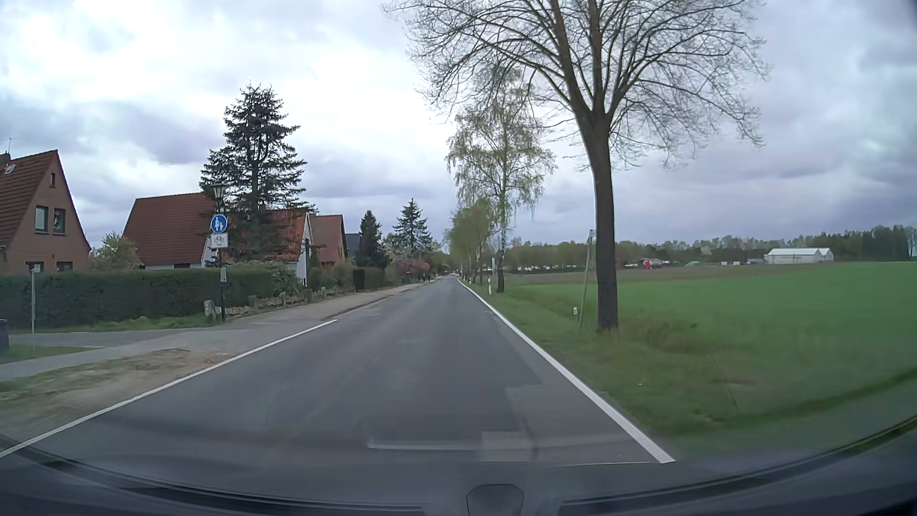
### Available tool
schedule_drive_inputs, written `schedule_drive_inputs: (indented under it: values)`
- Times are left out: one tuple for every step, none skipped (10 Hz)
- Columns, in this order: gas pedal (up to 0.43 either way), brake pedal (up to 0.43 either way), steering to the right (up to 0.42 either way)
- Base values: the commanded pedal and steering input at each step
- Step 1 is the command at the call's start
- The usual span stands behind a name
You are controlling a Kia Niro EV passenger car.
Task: Follow the waypoints while adhering to traffic rules and regulations
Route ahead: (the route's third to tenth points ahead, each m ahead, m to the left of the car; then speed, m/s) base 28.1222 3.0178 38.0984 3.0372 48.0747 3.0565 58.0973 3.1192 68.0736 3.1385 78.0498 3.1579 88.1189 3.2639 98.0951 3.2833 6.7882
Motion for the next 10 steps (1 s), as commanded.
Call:
schedule_drive_inputs:
  values:
    - [0.008,0.000,-0.001]
    - [0.028,0.000,0.000]
    - [0.039,0.000,-0.001]
    - [0.047,0.000,-0.001]
    - [0.047,0.000,-0.001]
    - [0.047,0.000,0.000]
    - [0.059,0.000,-0.001]
    - [0.059,0.000,-0.001]
    - [0.059,0.000,-0.001]
    - [0.067,0.000,-0.002]
